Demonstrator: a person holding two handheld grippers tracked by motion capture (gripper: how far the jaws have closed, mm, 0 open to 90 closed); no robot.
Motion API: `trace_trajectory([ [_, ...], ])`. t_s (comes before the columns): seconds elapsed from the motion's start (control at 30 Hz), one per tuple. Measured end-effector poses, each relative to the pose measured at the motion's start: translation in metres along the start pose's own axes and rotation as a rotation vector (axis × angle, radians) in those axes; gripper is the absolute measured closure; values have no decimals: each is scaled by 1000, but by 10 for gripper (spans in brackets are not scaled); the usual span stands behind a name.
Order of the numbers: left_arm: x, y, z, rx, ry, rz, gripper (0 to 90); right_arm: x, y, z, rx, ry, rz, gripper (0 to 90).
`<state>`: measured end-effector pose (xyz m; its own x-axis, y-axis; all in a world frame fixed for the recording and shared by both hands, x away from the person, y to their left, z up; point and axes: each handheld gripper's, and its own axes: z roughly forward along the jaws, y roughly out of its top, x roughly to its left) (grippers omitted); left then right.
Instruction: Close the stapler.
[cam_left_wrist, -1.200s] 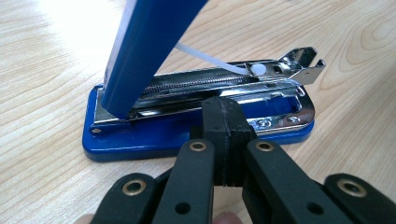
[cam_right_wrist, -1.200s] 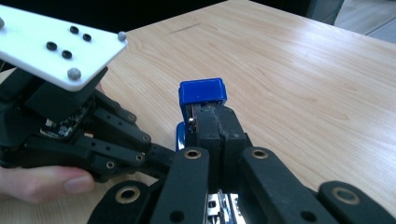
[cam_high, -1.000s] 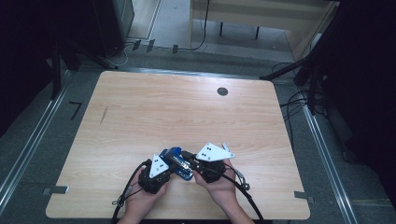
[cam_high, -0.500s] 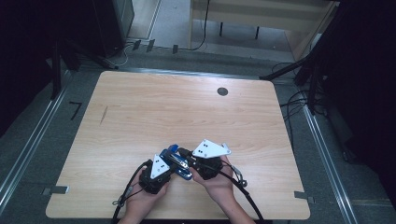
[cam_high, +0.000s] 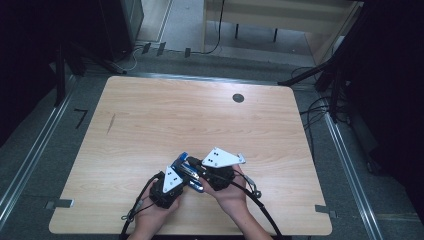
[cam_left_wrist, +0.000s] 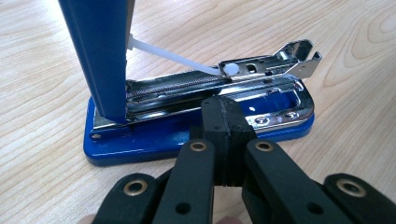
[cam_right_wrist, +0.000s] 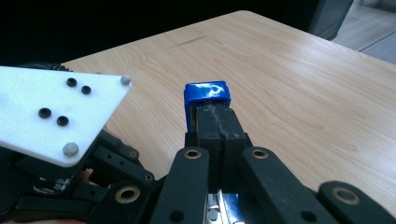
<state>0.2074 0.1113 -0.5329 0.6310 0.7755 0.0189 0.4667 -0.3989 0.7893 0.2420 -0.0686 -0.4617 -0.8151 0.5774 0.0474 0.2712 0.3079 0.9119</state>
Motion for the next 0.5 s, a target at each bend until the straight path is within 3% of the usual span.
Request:
trace_trajectory([
  [0.5, 0, 0, 0, -1, 1, 0, 900, 3, 10, 12, -5, 13, -16, 900],
])
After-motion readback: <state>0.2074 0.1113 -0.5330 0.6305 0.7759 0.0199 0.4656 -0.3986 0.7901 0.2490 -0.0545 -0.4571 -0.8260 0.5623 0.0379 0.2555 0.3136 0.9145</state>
